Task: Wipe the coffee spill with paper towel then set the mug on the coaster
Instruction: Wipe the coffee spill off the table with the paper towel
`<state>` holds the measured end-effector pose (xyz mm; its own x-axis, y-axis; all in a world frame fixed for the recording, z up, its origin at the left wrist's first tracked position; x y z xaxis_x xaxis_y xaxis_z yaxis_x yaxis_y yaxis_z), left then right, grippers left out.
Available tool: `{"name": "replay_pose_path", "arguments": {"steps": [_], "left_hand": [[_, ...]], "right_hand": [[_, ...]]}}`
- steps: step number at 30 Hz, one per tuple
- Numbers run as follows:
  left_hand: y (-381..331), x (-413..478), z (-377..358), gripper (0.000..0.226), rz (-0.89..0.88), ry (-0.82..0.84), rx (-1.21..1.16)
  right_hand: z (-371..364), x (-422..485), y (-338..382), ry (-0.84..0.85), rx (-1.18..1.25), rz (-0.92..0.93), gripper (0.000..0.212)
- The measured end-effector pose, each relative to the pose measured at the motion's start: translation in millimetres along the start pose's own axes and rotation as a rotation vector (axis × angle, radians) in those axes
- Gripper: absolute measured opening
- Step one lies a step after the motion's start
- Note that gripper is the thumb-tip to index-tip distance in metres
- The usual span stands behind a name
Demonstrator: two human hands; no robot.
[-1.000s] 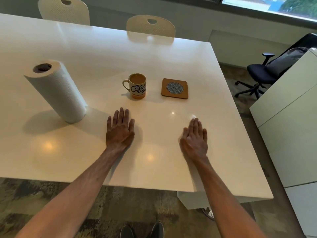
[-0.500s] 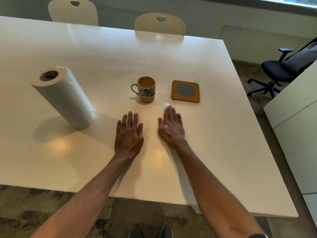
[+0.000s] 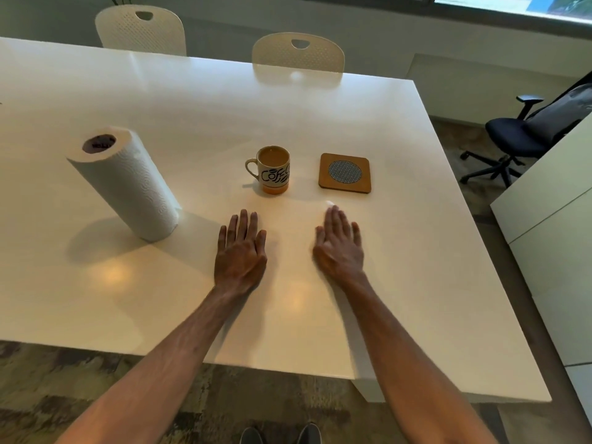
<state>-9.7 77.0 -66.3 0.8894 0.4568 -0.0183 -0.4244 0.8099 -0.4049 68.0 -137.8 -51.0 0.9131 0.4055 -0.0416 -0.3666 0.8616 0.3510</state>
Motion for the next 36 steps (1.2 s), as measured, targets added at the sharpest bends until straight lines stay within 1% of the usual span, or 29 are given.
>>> {"name": "replay_pose_path", "arguments": {"steps": [4, 6, 8, 10, 14, 17, 19, 21, 25, 28, 30, 32, 34, 36], "left_hand": [[0, 0, 0, 0.063, 0.006, -0.007, 0.0], [-1, 1, -1, 0.063, 0.012, -0.013, -0.001], [-2, 2, -2, 0.063, 0.018, -0.011, 0.007], [-2, 2, -2, 0.063, 0.018, -0.01, 0.014], [-1, 3, -3, 0.064, 0.007, 0.001, 0.001], [-2, 2, -1, 0.065, 0.003, -0.001, -0.011], [-1, 1, 0, 0.064, -0.005, 0.001, -0.018], [1, -1, 0, 0.064, -0.008, 0.003, -0.025], [4, -5, 0, 0.063, -0.006, -0.007, -0.021], [2, -4, -1, 0.064, 0.006, -0.016, -0.011], [0, -1, -3, 0.064, 0.013, -0.021, 0.005], [-1, 0, -3, 0.065, 0.011, -0.021, 0.02], [-1, 2, -4, 0.065, 0.006, -0.017, 0.023], [-1, 2, -4, 0.064, 0.003, -0.016, 0.023]], "right_hand": [[21, 8, -50, -0.058, 0.01, -0.165, 0.066], [25, 16, -54, -0.082, 0.02, -0.241, 0.067], [24, 22, -43, -0.096, 0.043, -0.28, 0.068], [16, 24, -19, -0.068, 0.079, -0.225, 0.069], [-13, 5, 42, 0.001, 0.077, -0.004, 0.072], [-28, -19, 65, 0.024, 0.059, 0.074, 0.071], [-27, -30, 59, 0.025, 0.03, 0.066, 0.069], [-19, -34, 41, 0.005, 0.021, 0.02, 0.067], [15, -36, -32, -0.069, -0.003, -0.153, 0.066], [38, -29, -77, -0.062, -0.001, -0.278, 0.066], [42, -16, -80, -0.065, 0.006, -0.313, 0.067], [41, -4, -69, -0.065, 0.04, -0.317, 0.069], [35, 6, -51, -0.044, 0.07, -0.27, 0.07], [23, 12, -27, -0.008, 0.074, -0.178, 0.072]]}}
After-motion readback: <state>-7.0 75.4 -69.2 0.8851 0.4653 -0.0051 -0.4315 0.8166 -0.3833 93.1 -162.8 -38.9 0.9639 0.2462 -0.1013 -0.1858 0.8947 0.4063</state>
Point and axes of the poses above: each hand's wrist, its own x-axis towards the middle knuckle, its own z-axis out of the back of the hand, y = z × x, the point moved 2 cm from there along x, towards the middle knuckle, and after that the axes turned 10 degrees about z, right-handed, at the moved point
